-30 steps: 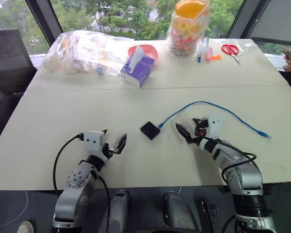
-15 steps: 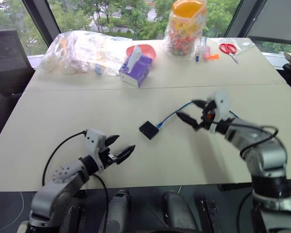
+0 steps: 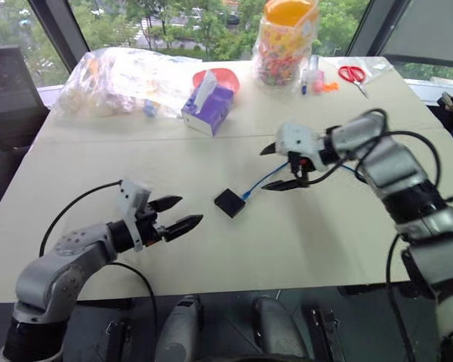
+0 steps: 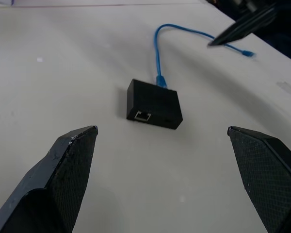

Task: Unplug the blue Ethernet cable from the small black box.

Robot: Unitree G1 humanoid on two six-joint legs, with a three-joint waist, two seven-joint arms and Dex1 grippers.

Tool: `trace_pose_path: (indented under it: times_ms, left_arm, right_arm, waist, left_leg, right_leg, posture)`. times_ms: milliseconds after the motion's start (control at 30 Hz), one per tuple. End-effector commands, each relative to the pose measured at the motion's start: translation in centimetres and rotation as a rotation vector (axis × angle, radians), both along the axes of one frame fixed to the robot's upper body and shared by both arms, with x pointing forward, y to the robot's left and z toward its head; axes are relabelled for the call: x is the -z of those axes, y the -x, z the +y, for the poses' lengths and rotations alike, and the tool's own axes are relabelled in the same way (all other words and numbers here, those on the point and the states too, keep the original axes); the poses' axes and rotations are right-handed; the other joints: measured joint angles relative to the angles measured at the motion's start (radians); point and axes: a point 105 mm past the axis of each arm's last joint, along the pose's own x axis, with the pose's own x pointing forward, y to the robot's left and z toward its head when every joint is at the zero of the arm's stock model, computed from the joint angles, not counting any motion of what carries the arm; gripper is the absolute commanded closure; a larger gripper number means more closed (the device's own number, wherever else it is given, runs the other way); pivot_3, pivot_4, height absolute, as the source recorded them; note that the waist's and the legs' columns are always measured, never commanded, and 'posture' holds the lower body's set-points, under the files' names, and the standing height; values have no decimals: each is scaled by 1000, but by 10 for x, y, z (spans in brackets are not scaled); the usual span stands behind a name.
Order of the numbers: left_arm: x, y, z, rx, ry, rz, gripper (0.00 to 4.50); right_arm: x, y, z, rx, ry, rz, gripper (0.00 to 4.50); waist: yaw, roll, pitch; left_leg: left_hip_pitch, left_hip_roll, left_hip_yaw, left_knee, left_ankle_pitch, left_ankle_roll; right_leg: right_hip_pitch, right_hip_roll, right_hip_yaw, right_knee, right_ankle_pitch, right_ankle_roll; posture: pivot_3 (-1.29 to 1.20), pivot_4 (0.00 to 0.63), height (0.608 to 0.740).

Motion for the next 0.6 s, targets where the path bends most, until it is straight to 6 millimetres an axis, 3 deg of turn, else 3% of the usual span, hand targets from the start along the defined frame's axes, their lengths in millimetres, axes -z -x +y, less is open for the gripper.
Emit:
trace_pose_path:
  times_ms: [33,233,533,600]
  left_arm:
    - [-9,-1,3,-16,-16,-47,25]
    - [-7,4,3,-57,-25,-55,25]
    - [-5,6,10,-109,-48,-59,25]
    - [-6,7,11,-116,-51,-64,0]
  right_arm:
    - [5,-10,4,-122,164,-67,0]
    - [16,-17,27,-215,247,-37,0]
    - [29,-17,39,-250,294,18,0]
    - [34,-18,39,-251,319,17,520]
  waist:
    - [-1,0,0]
    - [0,0,0]
    - [0,0,0]
    - [-1,0,0]
  left_leg:
    - [0,0,0,0,0,0]
    - [0,0,0,-2,0,0]
    - [1,0,-1,-1,1,-2]
    - [1,0,-1,-1,1,-2]
  right_leg:
    - [0,0,0,0,0,0]
    - [-1,0,0,0,2,4]
    - [-1,1,0,2,2,3]
    - [-1,1,0,2,2,3]
  posture:
    - [0,150,726]
    - [0,150,726]
    - [0,150,726]
    - [0,150,726]
